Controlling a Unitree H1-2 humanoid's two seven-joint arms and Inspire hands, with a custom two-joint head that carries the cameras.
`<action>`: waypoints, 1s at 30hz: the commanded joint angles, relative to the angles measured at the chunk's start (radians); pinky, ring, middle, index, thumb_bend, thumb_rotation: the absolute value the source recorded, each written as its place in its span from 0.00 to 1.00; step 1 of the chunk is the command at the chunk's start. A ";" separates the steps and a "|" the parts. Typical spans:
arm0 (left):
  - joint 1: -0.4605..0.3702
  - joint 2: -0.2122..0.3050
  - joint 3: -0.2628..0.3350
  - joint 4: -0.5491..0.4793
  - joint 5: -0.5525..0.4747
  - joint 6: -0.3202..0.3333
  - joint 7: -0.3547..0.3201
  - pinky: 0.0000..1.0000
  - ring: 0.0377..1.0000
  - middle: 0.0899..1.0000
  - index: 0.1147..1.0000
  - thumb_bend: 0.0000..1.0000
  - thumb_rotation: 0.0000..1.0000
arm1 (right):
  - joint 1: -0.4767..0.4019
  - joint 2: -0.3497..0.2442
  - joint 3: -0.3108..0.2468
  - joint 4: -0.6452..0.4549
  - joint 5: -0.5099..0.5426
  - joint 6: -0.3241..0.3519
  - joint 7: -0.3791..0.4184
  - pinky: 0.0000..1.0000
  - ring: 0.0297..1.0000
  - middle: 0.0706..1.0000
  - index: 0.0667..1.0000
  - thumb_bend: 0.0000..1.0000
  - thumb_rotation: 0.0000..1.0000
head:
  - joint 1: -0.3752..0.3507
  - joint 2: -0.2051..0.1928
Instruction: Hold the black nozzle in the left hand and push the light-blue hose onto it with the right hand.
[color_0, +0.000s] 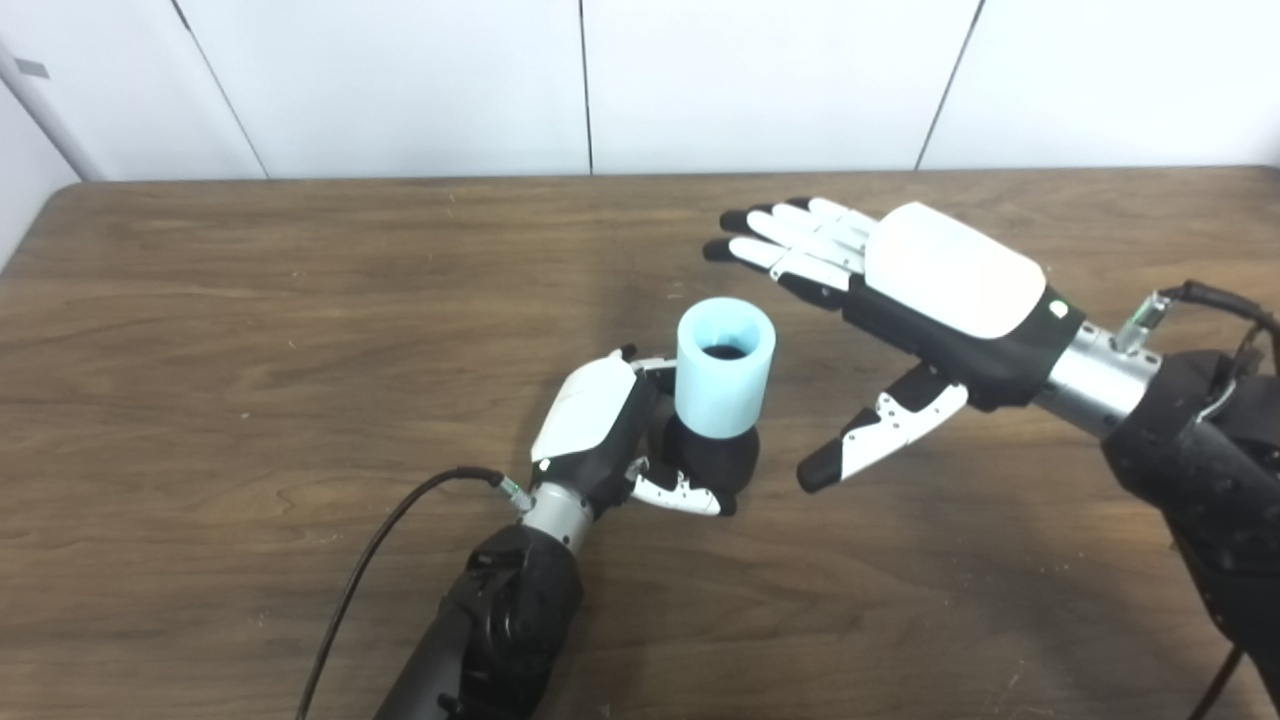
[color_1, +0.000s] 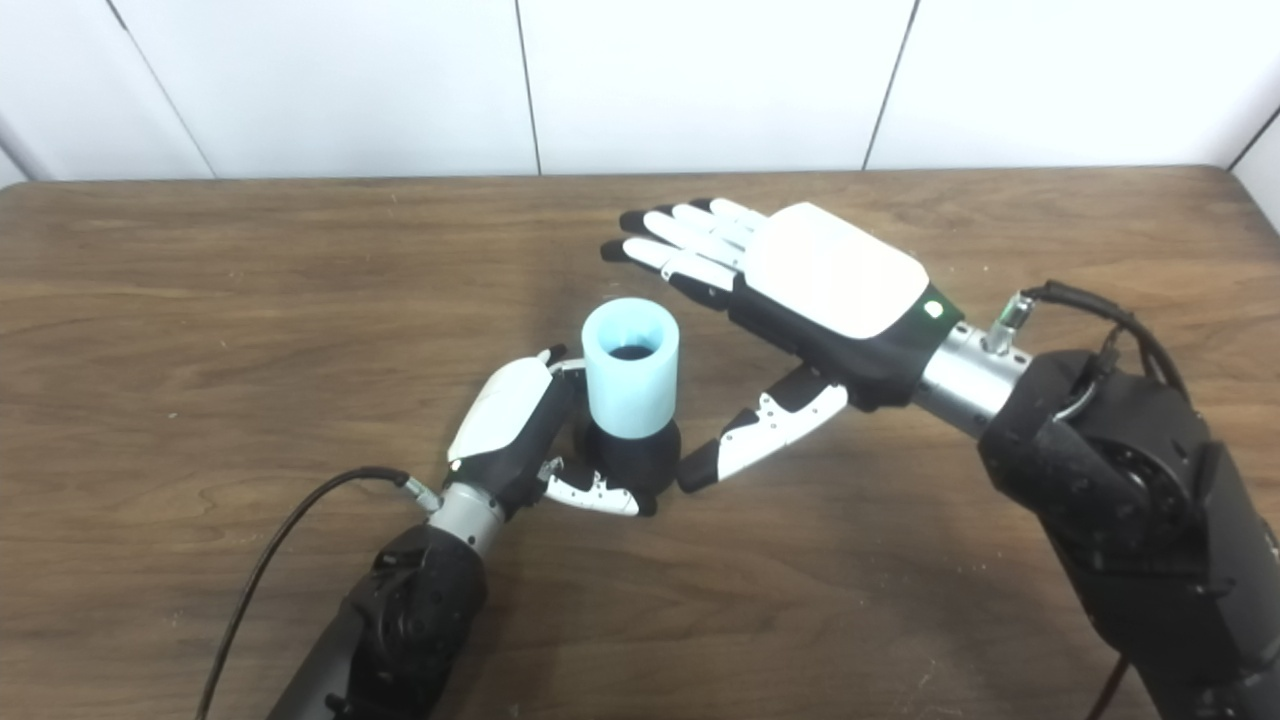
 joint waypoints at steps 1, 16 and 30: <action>0.062 0.031 -0.015 0.066 0.013 0.073 -0.078 1.00 0.81 0.50 0.37 0.51 0.00 | -0.060 -0.008 -0.027 -0.033 0.006 0.019 -0.006 0.97 0.98 0.99 0.94 0.65 0.87 | 0.001 0.000; 0.056 0.036 -0.013 0.074 0.018 0.069 -0.074 1.00 0.83 0.50 0.37 0.51 0.00 | 0.028 0.004 -0.134 0.143 0.058 0.040 -0.099 0.90 0.95 0.97 0.93 0.61 0.87 | 0.005 -0.007; 0.050 0.046 -0.004 0.068 0.019 0.063 -0.065 1.00 0.78 0.48 0.40 0.52 0.00 | 0.112 0.097 -0.160 0.168 0.085 0.049 -0.227 0.78 0.90 0.94 0.92 0.55 0.93 | 0.003 -0.005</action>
